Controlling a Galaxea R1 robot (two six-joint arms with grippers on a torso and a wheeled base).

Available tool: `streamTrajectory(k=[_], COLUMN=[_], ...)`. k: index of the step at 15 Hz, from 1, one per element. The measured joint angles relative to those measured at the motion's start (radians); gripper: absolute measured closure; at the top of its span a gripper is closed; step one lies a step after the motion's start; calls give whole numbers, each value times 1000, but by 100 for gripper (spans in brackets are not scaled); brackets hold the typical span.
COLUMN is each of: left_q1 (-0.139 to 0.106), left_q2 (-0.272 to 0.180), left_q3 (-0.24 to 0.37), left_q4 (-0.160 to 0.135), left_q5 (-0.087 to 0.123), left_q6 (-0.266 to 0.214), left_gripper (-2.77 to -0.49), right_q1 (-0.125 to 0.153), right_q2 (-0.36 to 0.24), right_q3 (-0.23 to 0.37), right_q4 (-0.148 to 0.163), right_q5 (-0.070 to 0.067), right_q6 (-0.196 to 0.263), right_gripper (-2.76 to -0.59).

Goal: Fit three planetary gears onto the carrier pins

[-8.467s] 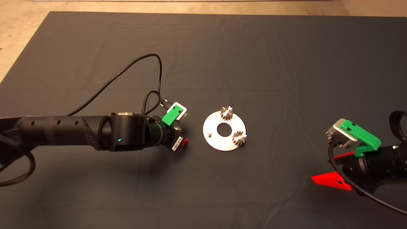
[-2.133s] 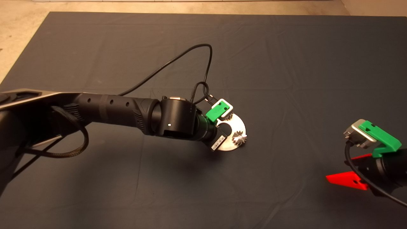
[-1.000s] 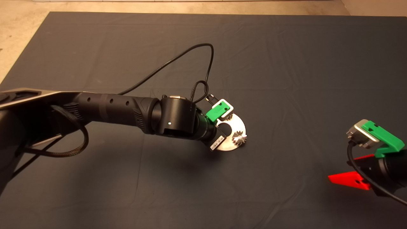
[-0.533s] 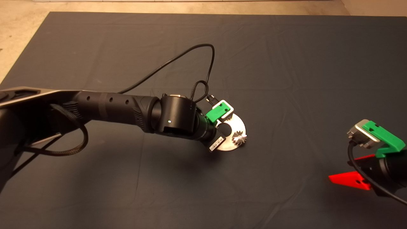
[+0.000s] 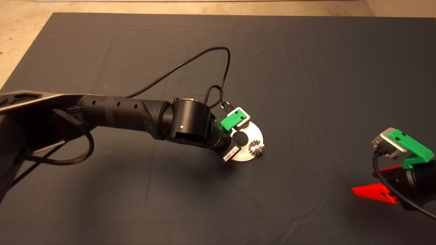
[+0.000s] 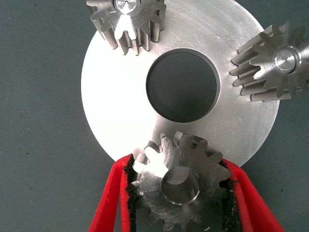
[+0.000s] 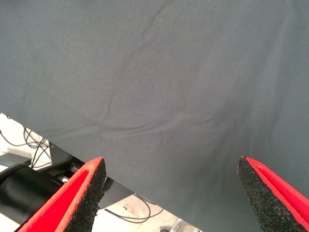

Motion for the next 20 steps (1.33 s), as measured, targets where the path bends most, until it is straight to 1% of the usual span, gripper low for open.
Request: streamTrajectory(k=[2,4,6,11,12,14,15,17,20], left_q1=[-4,-6,-7,-7,-10,-28,-36,-42,-42], left_q2=[0,0,0,-1,0,-3,-6,-12,-12], left_q3=[-13,-16,-20,-21,-21,-23,-23,-23,-17], left_q4=[-1,-1,-1,-4,-12,-51,-53,-53,-54], left_q5=[-5,-8,-8,-8,-6,17,27,39,39], left_q6=[6,7,21,24,24,24,24,25,24], left_gripper=[-78,-78,-78,-78,-78,-80,-79,-78,-77], right_q1=[-7,-21,-22,-22,-22,-22,-22,-22,-22], right_q2=[0,0,0,0,0,0,0,-1,-1], right_q3=[0,0,0,0,0,0,0,0,0], right_q4=[0,0,0,0,0,0,0,0,0], right_q5=[0,1,1,1,1,1,1,1,1], right_q6=[0,0,0,0,0,0,0,0,-1], right_gripper=[-202,-202,-202,-202,-202,-202,-202,-202,-202])
